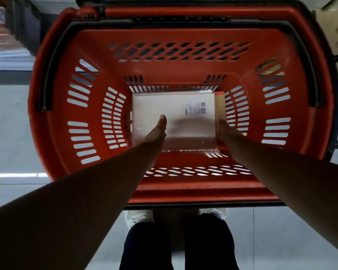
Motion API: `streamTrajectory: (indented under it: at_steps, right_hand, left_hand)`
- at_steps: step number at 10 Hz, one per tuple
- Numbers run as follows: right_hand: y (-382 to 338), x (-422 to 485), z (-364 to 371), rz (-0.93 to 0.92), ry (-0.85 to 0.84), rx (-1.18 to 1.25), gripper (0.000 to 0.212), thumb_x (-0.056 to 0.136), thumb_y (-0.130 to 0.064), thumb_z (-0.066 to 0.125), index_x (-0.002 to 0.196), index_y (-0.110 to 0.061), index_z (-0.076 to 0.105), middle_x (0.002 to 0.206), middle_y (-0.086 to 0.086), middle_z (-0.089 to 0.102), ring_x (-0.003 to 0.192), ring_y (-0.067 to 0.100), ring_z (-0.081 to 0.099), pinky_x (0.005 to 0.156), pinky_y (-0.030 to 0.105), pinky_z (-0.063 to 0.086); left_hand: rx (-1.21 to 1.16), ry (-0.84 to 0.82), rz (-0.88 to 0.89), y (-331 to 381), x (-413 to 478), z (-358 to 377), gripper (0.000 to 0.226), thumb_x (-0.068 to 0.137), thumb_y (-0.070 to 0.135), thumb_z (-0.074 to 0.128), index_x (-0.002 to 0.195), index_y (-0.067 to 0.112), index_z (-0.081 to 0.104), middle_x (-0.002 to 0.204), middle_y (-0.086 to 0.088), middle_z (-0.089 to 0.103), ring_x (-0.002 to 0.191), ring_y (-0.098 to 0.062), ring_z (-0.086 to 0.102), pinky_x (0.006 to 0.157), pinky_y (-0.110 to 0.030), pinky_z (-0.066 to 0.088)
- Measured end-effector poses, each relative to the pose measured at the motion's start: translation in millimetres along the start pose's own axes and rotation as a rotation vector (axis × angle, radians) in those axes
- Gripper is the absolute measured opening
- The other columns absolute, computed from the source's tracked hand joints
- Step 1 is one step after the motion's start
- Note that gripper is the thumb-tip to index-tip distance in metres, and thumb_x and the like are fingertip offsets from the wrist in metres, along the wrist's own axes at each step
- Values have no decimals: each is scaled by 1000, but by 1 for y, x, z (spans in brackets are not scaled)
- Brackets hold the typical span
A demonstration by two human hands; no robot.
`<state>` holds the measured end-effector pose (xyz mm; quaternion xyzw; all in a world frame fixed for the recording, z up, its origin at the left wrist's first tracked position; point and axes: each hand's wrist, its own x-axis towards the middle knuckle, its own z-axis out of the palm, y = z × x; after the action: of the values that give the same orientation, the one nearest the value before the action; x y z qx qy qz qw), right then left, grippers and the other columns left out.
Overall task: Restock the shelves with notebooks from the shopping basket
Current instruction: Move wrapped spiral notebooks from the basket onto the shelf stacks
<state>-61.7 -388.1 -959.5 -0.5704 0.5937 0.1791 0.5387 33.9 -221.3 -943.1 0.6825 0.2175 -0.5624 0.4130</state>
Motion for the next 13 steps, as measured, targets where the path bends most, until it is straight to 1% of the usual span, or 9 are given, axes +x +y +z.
streamTrajectory:
  at_steps: [1,3,5,7,9,10,11,12,13]
  right_hand:
    - [-2,7,5,4,-34,22,60,100,-50,38,146,-13,33,146,12,43,133,31,43,112,47,34]
    - [1,15,6,3,-63,22,59,100,-47,40,146,-12,32,145,14,43,133,32,42,112,48,34]
    - [-1,19,4,45,-17,71,55,98,-47,45,139,-11,41,132,13,53,121,30,52,106,46,42]
    - [-2,22,6,99,-35,163,59,97,-48,48,142,-14,32,138,8,49,127,28,47,107,39,39]
    - [2,25,9,43,-53,-15,61,98,-47,46,146,-14,30,148,12,40,135,31,39,113,46,32]
    - [2,19,13,-48,34,-90,55,99,-44,46,141,-9,37,141,13,44,131,32,41,110,41,35]
    - [-2,13,15,-17,20,-64,41,99,-42,46,127,-11,47,125,13,53,107,27,52,97,38,43]
    - [-13,5,14,1,-11,-123,39,102,-34,41,129,-6,50,112,16,56,98,30,56,92,41,51]
    - [-29,-3,9,-27,-9,-166,37,101,-24,43,127,-1,55,124,21,59,114,37,56,93,39,46]
  left_hand:
    - [13,10,7,-4,8,1,71,96,66,20,152,22,26,160,-7,21,146,-30,23,120,-50,13]
    - [83,-36,-19,-5,7,2,76,94,67,14,154,21,20,162,-7,14,148,-28,13,118,-46,3]
    - [74,-83,-22,-5,8,3,75,94,66,11,155,23,15,163,-7,8,149,-28,8,119,-48,1]
    - [84,-72,-17,-8,17,4,74,94,66,13,155,23,17,163,-7,11,149,-28,10,118,-47,2]
    - [73,-69,18,-9,16,3,71,95,64,15,154,25,16,163,-7,12,149,-27,10,118,-47,3]
    - [172,-39,102,-10,13,4,65,100,56,16,152,20,26,159,-10,23,146,-28,21,116,-43,13]
    - [303,14,214,-12,9,3,60,102,50,21,143,12,42,148,-13,43,124,-22,49,96,-28,31]
    - [380,41,276,-18,6,1,54,100,53,30,136,18,48,136,-8,53,104,-14,50,79,-26,37]
    - [607,58,352,-22,4,1,62,91,66,41,138,25,43,134,-5,51,111,-19,50,79,-29,43]
